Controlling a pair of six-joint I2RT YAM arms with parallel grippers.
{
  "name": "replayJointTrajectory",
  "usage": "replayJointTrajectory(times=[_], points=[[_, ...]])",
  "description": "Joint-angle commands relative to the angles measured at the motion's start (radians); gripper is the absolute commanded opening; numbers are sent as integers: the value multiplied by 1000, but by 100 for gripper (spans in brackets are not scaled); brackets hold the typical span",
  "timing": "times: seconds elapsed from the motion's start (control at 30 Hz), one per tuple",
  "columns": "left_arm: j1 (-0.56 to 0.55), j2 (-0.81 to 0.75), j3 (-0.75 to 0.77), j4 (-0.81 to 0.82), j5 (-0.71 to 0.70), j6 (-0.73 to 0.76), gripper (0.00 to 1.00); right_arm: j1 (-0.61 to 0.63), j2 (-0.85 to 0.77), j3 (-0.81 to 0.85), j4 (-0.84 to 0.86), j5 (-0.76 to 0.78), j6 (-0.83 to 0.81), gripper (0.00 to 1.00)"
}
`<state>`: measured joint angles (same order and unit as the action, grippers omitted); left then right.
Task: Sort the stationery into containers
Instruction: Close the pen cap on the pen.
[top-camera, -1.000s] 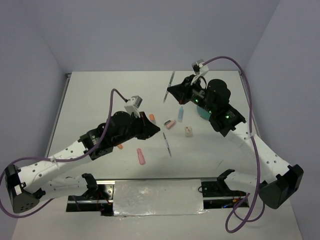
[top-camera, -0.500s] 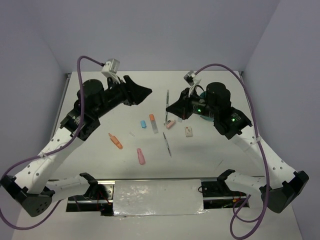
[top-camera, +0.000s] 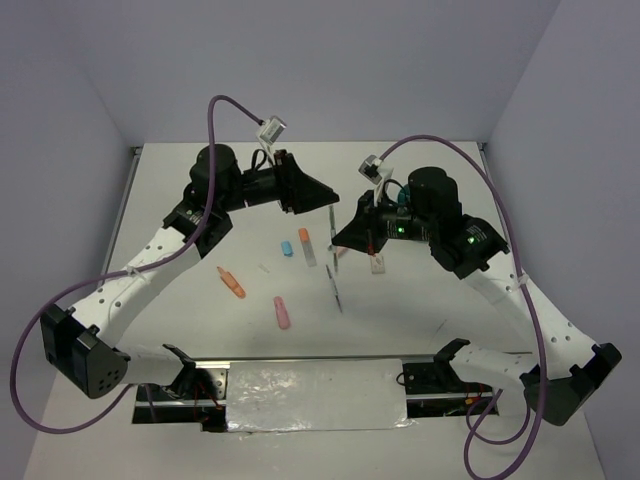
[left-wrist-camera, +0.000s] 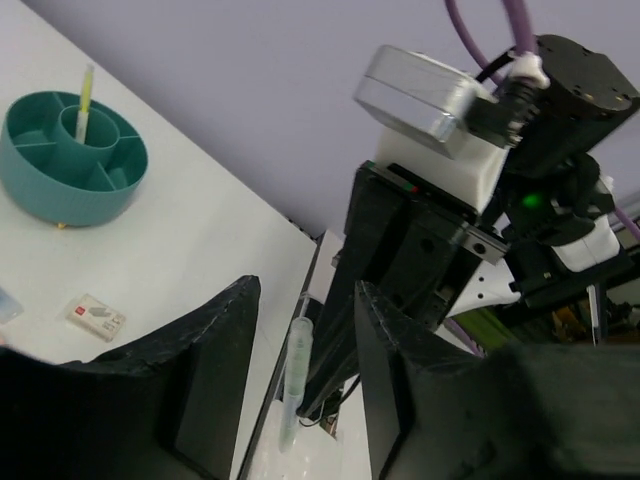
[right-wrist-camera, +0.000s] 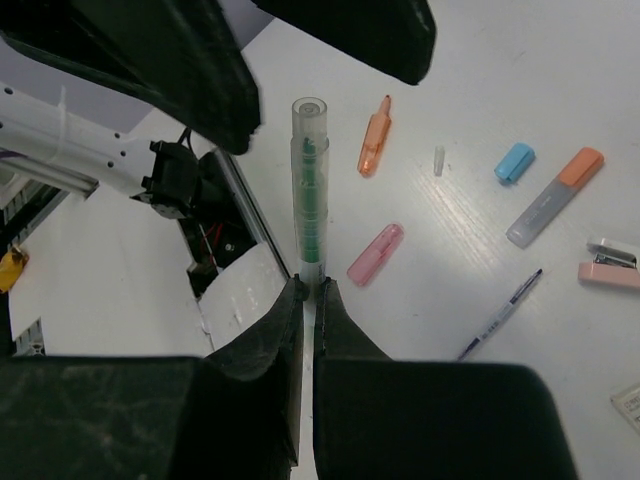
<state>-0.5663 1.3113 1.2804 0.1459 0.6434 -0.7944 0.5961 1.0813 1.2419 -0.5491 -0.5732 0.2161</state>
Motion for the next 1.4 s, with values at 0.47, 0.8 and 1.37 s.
replayJointTrajectory(times=[0.47, 0.8, 1.37], points=[[2, 0, -27, 32, 99, 27, 46, 5, 31, 99, -8, -30, -9, 0], [0, 28, -24, 52, 148, 8, 33, 5, 40, 100, 11, -4, 8, 0], [2, -10, -49, 70, 7, -66, 0, -2, 8, -12, 190, -19, 160, 47]])
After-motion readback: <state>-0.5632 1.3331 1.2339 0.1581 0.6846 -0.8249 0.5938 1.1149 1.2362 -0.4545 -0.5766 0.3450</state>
